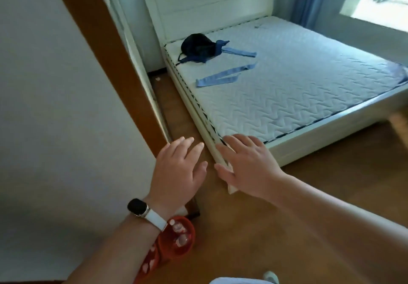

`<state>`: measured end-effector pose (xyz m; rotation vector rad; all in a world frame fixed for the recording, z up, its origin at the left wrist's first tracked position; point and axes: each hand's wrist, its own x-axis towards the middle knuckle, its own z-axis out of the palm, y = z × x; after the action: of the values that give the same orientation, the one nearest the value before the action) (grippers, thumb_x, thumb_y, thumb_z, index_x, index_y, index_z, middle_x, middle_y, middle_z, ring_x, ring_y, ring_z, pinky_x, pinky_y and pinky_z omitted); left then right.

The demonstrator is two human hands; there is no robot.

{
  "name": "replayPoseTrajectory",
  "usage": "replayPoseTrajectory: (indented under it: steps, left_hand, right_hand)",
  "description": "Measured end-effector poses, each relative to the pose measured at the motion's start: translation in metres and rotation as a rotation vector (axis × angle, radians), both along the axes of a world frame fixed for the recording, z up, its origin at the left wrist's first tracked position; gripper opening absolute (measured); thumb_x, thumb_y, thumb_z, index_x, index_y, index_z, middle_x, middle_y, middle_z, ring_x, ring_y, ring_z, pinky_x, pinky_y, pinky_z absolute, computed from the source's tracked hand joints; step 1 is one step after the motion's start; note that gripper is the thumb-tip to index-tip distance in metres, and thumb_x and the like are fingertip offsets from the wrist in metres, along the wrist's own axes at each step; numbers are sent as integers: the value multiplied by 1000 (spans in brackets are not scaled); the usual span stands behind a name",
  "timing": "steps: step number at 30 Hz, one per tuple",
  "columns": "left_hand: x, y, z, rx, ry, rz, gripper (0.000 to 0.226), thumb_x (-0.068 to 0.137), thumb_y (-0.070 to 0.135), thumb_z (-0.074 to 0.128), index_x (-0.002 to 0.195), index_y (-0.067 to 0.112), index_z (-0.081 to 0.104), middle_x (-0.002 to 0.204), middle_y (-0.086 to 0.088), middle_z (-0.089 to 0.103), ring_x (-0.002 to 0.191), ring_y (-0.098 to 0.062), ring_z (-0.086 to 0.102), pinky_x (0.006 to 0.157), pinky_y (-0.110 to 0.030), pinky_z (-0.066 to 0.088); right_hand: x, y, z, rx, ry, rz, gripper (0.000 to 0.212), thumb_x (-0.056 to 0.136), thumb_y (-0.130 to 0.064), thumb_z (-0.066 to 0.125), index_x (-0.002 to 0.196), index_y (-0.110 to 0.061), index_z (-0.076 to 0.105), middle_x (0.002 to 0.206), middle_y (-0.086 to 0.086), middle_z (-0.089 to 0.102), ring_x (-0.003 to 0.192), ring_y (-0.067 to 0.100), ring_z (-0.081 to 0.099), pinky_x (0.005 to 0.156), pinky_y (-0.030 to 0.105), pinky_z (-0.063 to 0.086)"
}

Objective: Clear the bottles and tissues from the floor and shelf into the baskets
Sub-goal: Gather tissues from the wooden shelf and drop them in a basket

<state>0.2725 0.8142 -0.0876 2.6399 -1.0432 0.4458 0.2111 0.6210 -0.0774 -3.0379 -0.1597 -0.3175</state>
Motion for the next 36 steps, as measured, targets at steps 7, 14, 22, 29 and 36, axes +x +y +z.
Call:
replayPoseTrajectory:
  steps: [7, 14, 22, 29, 36]
  left_hand:
    - [-8, -164, 12, 4, -106, -210, 43, 95, 43, 51, 129, 17, 61, 131, -8, 59, 126, -27, 50, 105, -48, 40]
    - [-26, -298, 16, -4, -136, -424, 42, 92, 39, 60, 128, 16, 61, 129, -10, 59, 122, -30, 52, 102, -49, 43]
    - [-28, -410, 12, -71, -109, -609, 42, 88, 36, 62, 123, 13, 67, 127, -11, 65, 120, -32, 58, 99, -51, 46]
    - [6, -527, -7, -97, -55, -808, 41, 91, 35, 65, 126, 13, 66, 129, -11, 63, 122, -32, 57, 100, -50, 45]
    - [70, -646, -14, -129, -7, -966, 45, 92, 41, 54, 127, 16, 65, 130, -9, 62, 123, -29, 55, 100, -45, 42]
  right_hand:
    - [-52, -147, 16, -3, -4, -175, 56, 93, -55, 37, 134, -19, 53, 136, 6, 53, 126, 28, 46, 103, 46, 37]
    - [-105, -260, 20, -14, -50, -404, 55, 92, -54, 42, 133, -19, 55, 135, 6, 55, 127, 26, 46, 103, 43, 36]
    - [-130, -337, 2, 17, -110, -639, 55, 91, -55, 42, 130, -18, 55, 129, 6, 57, 122, 29, 50, 99, 44, 40]
    - [-124, -420, -9, -47, -145, -876, 53, 89, -51, 46, 126, -16, 60, 125, 9, 60, 117, 31, 53, 95, 46, 42]
    - [-74, -498, 2, -75, -91, -1071, 53, 89, -50, 48, 127, -15, 61, 128, 9, 59, 119, 29, 52, 97, 46, 39]
